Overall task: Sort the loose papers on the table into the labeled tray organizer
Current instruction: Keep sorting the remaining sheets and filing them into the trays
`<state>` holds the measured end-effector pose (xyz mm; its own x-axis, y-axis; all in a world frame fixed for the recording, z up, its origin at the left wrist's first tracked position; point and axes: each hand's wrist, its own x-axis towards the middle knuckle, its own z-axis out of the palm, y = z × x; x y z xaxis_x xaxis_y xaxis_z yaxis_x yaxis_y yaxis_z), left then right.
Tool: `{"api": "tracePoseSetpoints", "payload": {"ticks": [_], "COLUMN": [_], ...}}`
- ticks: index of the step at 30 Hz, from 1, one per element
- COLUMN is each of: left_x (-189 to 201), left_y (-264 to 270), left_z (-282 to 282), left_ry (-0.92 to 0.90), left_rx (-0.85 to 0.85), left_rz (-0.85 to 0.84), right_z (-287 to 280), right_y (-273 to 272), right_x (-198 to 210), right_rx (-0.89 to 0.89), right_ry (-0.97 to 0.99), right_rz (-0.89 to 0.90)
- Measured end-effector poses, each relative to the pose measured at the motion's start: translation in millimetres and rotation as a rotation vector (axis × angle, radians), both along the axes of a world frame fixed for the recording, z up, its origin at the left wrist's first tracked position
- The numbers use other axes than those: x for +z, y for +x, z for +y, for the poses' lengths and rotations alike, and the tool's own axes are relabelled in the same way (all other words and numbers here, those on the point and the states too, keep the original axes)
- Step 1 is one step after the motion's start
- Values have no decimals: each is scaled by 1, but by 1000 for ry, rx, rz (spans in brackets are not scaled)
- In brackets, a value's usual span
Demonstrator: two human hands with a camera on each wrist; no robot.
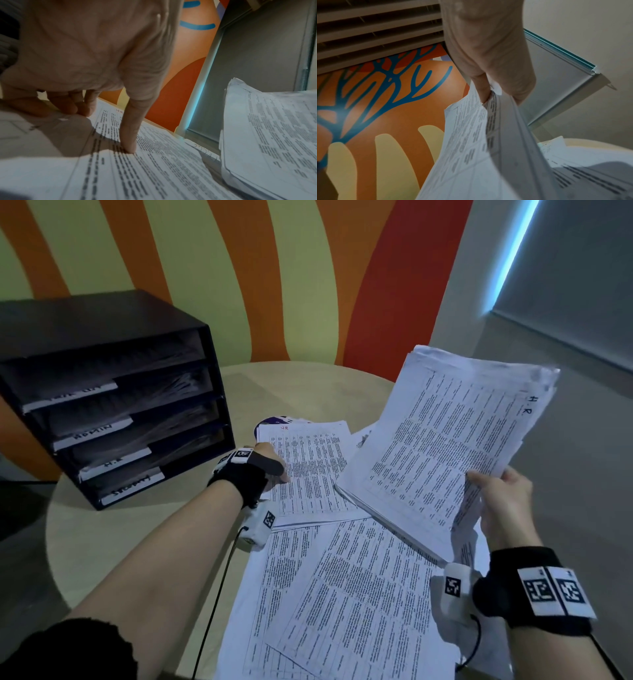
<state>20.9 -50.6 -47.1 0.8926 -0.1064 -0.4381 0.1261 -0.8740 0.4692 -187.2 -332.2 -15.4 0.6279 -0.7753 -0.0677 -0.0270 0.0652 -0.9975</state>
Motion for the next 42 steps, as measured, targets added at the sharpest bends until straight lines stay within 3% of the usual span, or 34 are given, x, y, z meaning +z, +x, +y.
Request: {"api": "tracePoseSetpoints", "payload": {"ticks": [4,11,18,22,25,28,34,39,42], "left_x": [-9,-23,-21,-28,-32,-29,-26,-24,-22], "left_y": [15,26,33,38,42,41,41,42,36], "left_z": [-5,-5,-9,-2,0,8,18,11,6], "left_ry": [151,87,85,-109,-417,-646,-793,-1019,-1039], "left_rx": [59,123,-28,90,184,262,258,481,498], "left_rz": [-61,-194,-189,-372,-415,-330,-182,-27,-17], "right_z": [-6,-22,-25,-27,-31,-33,-33,-33,-33], "right_y": [0,-2,2,3,3,3,3,3,3], "right_x": [0,-4,-13,-17,-19,-21,-19,-20,-20], "right_rx": [9,71,67,59,35,21,17,17,18], "right_ry": [-5,-4,-7,-10,-4,8,19,15,18], "right_rz": [-5,65,91,88,89,85,68,63,55]}}
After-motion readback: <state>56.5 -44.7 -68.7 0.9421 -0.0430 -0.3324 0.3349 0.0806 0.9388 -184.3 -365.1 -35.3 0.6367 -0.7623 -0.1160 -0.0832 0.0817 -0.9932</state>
